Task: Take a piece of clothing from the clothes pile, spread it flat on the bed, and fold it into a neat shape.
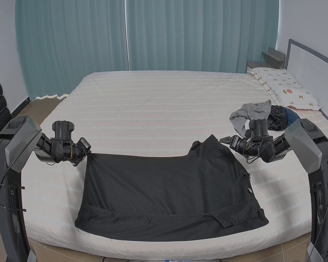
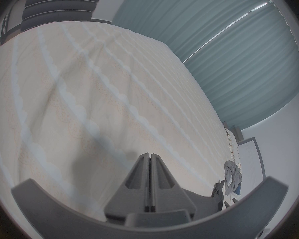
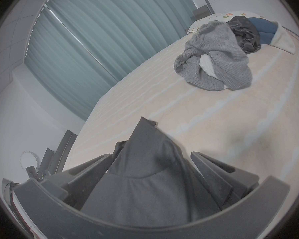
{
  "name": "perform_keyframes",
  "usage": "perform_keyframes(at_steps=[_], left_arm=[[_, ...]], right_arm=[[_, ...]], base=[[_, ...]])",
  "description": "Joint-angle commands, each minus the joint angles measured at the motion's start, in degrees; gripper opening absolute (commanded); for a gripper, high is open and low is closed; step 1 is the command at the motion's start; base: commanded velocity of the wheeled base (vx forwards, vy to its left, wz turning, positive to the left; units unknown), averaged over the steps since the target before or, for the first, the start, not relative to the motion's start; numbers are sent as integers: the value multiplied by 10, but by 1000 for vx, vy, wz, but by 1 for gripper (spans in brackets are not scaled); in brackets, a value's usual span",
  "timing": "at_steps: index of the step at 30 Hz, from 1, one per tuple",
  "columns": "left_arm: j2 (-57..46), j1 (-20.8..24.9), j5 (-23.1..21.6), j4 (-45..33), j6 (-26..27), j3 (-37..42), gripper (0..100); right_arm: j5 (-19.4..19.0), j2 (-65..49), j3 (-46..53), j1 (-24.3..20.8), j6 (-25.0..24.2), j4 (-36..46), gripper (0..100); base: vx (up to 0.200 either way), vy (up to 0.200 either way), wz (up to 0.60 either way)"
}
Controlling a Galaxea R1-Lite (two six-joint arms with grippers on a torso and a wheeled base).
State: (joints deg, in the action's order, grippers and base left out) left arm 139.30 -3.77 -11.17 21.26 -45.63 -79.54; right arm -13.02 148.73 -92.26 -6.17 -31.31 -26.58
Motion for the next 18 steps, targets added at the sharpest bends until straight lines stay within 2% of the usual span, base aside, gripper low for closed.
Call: perform_keyframes(at_steps=[1, 5, 6, 18], left_arm=[[-5, 0, -1, 1, -1, 5, 0], [-4, 0, -1, 1, -1, 5, 0], [-4, 0, -1, 1, -1, 5, 0], [-4, 0, -1, 1, 0, 6, 0]], right_arm=[[-2, 75, -69, 6, -1, 16, 100], [-2, 90, -95, 6, -1, 17, 100], [-2, 90, -100, 6, -1, 18, 0], [-5, 50, -79, 6, 0, 18, 0]], base=[[0, 0, 0], [0, 0, 0], [0, 0, 0], [0, 0, 0]])
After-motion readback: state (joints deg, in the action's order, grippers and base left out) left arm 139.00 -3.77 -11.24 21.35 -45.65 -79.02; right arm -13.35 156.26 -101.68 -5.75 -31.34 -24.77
